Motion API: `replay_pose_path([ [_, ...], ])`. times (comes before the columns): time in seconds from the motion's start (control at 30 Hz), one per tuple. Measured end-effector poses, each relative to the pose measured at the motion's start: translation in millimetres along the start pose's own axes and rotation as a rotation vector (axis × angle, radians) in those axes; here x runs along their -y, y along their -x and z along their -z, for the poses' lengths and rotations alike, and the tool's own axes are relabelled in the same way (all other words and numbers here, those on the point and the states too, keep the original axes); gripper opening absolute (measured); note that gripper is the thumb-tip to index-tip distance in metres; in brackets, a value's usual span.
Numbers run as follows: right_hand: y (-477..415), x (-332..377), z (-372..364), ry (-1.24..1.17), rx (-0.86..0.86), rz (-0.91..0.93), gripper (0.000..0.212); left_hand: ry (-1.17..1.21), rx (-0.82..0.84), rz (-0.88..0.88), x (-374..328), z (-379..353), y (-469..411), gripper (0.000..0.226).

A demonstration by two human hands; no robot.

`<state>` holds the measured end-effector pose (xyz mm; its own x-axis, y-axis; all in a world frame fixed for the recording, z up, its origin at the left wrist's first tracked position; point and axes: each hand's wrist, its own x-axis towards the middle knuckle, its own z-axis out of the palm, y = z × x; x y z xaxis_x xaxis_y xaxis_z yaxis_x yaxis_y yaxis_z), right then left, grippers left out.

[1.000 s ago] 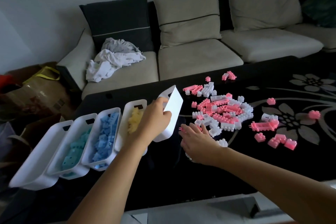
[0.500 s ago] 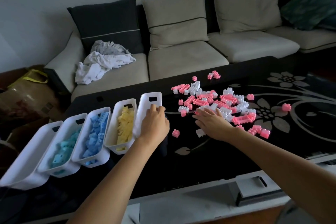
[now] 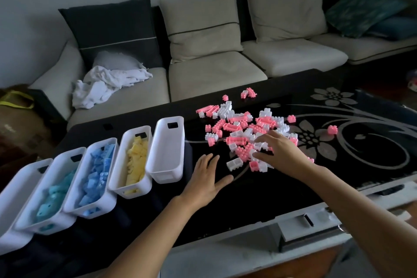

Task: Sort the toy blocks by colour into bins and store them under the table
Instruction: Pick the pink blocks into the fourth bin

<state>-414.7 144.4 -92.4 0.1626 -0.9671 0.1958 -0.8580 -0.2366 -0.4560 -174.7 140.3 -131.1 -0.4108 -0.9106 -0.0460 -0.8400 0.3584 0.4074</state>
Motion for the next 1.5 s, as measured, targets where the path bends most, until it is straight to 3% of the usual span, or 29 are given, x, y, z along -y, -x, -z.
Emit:
replay_pose_path([
  [0.17,8.7,-8.1,5.3,0.069,0.079,-0.013,0.053,0.140,-0.033,-0.093,-9.1,-8.3,-22.8,0.064],
  [0.33,11.8,-13.8,12.7,0.095,0.165,-0.001,0.059,0.181,-0.120,-0.141,-16.8,-14.2,-43.7,0.033],
  [0.5,11.8,-7.0,-3.1,0.086,0.158,0.137,0.055,0.225,-0.055,-0.162,-13.0,-7.3,-47.1,0.049],
  [0.63,3.8,-1.3,-14.2,0.116,0.101,0.252,0.040,0.187,-0.129,-0.206,1.8,-1.4,-39.0,0.033],
  [0.87,-17.3,-20.9,-3.4,0.170,0.054,0.065,0.027,0.301,-0.136,-0.107,9.8,10.5,-34.9,0.021],
  [1.0,-14.0,-14.9,-7.1,0.138,0.063,0.114,0.022,0.336,-0.125,-0.098,7.2,16.4,-40.6,0.022],
  [1.3,-18.0,4.3,-46.2,0.239,0.085,0.156,0.060,0.161,-0.061,-0.154,-18.1,12.1,-70.1,0.043],
  [1.4,-19.9,9.2,-50.1,0.209,0.069,0.107,0.056,0.169,-0.016,-0.137,-17.1,10.4,-73.6,0.039],
  [1.5,-21.1,14.1,-48.9,0.148,0.027,0.097,0.040,0.113,-0.038,-0.146,-16.5,9.5,-77.8,0.023],
])
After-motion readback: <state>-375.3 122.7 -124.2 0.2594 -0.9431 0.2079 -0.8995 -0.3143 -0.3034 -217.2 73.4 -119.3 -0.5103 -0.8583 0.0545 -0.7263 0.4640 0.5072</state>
